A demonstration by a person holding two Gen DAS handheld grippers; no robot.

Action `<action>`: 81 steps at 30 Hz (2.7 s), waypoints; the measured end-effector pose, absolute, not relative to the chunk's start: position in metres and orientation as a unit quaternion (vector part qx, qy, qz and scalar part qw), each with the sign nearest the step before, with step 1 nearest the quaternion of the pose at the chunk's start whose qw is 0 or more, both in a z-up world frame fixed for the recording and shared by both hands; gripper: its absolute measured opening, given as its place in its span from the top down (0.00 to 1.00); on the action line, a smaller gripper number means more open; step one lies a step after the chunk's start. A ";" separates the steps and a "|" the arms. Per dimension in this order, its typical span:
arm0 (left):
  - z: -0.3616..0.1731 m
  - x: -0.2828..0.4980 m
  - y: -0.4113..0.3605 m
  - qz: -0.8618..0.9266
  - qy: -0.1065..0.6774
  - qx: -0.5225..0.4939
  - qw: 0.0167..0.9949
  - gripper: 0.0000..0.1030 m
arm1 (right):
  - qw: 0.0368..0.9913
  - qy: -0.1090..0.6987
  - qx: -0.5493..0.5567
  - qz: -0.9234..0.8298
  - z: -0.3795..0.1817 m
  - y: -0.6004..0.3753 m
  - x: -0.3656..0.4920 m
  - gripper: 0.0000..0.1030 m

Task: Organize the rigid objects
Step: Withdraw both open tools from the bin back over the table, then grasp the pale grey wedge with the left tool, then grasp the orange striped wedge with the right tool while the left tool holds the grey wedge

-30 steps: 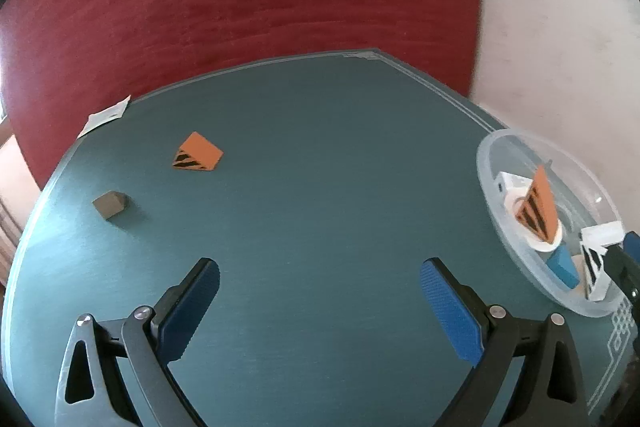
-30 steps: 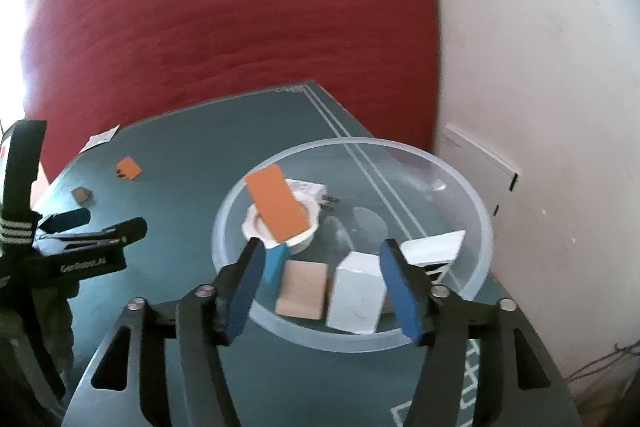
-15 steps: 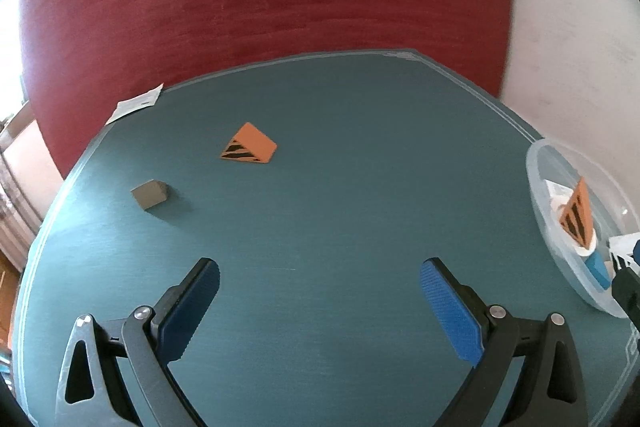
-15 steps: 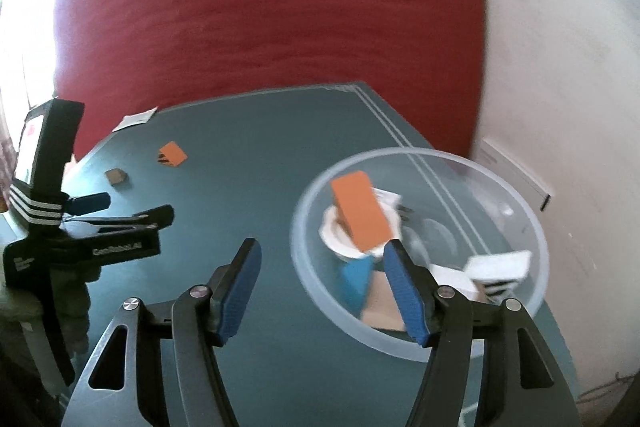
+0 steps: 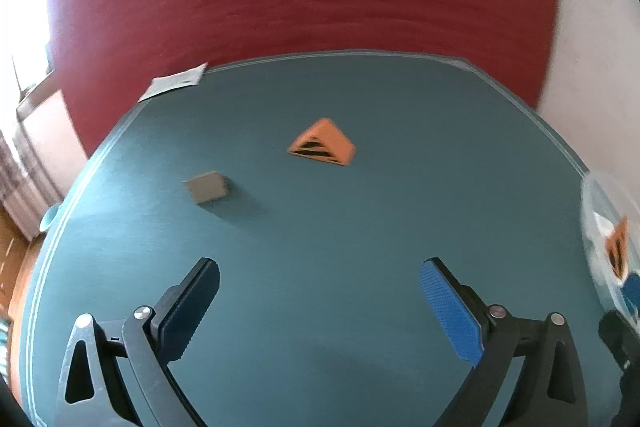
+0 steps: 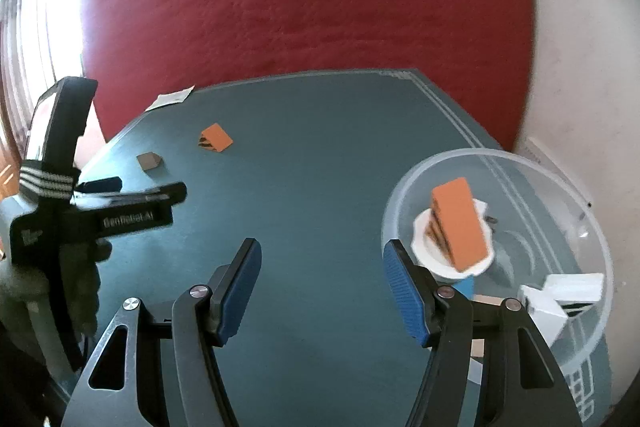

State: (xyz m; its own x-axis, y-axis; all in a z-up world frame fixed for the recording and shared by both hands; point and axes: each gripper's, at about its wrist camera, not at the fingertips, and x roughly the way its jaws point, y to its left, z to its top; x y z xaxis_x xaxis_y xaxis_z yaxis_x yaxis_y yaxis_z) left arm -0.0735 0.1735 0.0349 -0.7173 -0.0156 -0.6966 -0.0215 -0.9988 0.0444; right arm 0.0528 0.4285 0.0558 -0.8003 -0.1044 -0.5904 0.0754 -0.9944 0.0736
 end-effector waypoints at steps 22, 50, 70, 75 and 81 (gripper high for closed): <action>0.029 -0.151 0.172 0.909 -0.037 -0.403 -0.102 0.01 | 0.089 -0.032 0.344 -0.934 0.044 0.397 0.024 0.37; 0.024 -0.129 0.148 0.913 -0.047 -0.403 -0.047 0.67 | 0.097 -0.052 0.370 -0.923 0.043 0.355 -0.039 0.37; 0.033 -0.116 0.080 0.915 -0.067 -0.395 -0.053 0.67 | 0.135 0.022 0.399 -0.907 0.036 0.307 -0.137 0.37; 0.033 -0.115 0.077 0.914 -0.066 -0.396 -0.053 0.67 | 0.146 0.063 0.400 -0.903 0.036 0.293 -0.151 0.37; 0.031 -0.115 0.074 0.913 -0.067 -0.400 -0.054 0.67 | 0.150 0.087 0.401 -0.900 0.038 0.281 -0.164 0.37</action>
